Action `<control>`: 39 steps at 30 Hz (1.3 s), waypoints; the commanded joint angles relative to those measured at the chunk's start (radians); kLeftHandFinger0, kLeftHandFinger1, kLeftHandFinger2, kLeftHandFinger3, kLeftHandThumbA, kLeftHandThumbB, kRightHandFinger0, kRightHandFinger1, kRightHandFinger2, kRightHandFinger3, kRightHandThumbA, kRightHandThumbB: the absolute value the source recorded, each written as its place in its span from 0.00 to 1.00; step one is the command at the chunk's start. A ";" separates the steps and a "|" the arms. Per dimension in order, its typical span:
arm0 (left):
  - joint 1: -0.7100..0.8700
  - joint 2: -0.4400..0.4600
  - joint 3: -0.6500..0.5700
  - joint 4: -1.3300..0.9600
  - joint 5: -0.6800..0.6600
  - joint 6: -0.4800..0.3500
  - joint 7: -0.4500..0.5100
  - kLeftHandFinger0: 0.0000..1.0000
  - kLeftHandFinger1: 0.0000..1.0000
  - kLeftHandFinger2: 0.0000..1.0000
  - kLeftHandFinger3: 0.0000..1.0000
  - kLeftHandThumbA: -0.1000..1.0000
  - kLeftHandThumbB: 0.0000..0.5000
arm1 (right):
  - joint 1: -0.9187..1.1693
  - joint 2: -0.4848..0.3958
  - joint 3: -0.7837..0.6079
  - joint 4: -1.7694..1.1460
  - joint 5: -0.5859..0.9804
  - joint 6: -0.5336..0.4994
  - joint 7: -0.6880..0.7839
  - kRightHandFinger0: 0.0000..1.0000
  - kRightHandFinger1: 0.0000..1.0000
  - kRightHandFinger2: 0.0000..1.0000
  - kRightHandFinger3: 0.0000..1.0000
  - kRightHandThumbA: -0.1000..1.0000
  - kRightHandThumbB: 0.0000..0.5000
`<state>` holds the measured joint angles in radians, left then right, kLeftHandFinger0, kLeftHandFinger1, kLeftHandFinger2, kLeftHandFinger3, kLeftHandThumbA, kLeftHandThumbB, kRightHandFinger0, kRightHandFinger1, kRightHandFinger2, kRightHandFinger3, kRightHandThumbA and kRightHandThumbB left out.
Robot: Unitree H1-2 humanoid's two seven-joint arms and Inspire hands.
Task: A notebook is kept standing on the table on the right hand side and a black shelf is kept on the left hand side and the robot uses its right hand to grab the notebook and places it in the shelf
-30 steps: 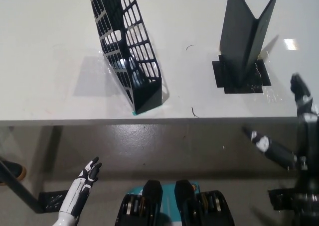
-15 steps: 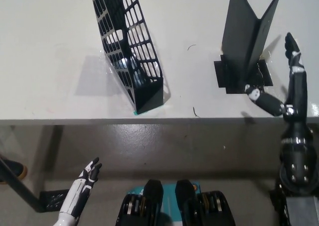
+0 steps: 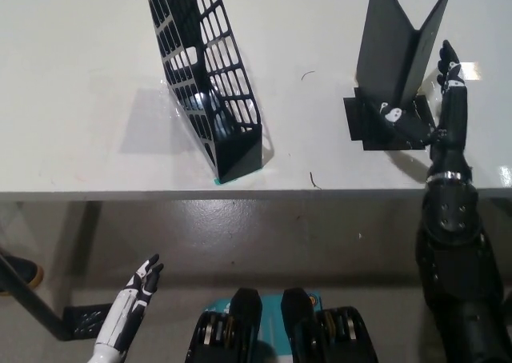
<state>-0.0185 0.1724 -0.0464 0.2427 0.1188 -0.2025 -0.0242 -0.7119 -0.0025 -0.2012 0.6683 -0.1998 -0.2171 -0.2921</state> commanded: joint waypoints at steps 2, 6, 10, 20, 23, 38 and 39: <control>0.006 -0.001 -0.001 -0.023 0.008 -0.038 0.004 1.00 1.00 1.00 1.00 1.00 0.23 | -0.198 0.006 -0.019 0.190 0.059 -0.081 -0.100 1.00 1.00 1.00 1.00 1.00 0.85; 0.010 -0.003 0.000 -0.028 0.009 -0.033 0.006 1.00 1.00 1.00 1.00 1.00 0.22 | -0.312 0.005 -0.054 0.380 0.134 -0.157 -0.091 1.00 1.00 1.00 1.00 1.00 0.93; 0.009 -0.002 0.000 -0.016 0.014 -0.049 0.012 1.00 1.00 1.00 1.00 1.00 0.23 | -0.417 0.004 -0.120 0.524 0.227 -0.218 -0.047 1.00 1.00 1.00 1.00 1.00 0.97; -0.002 0.003 0.000 -0.021 0.015 -0.040 0.002 1.00 1.00 1.00 1.00 1.00 0.21 | -0.563 0.044 -0.355 0.554 0.399 -0.253 -0.173 0.00 0.00 0.37 0.49 0.00 0.06; 0.001 0.004 0.001 -0.022 0.008 -0.047 -0.002 1.00 1.00 1.00 1.00 1.00 0.21 | -0.542 0.053 -0.365 0.537 0.413 -0.253 -0.144 0.00 0.09 0.56 0.60 0.00 0.08; 0.007 0.007 0.005 -0.019 -0.011 -0.050 -0.012 1.00 1.00 1.00 1.00 1.00 0.23 | -0.475 0.030 -0.313 0.511 0.396 -0.253 -0.161 0.00 0.12 0.55 0.64 0.00 0.17; 0.007 0.007 0.005 -0.018 -0.010 -0.052 -0.012 1.00 1.00 1.00 1.00 1.00 0.22 | -0.472 0.030 -0.311 0.504 0.396 -0.253 -0.160 0.00 0.12 0.55 0.64 0.00 0.17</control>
<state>-0.0103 0.1716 -0.0455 0.2415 0.1230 -0.2088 -0.0249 -1.1419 0.0455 -0.5373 1.2346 0.1889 -0.3861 -0.4497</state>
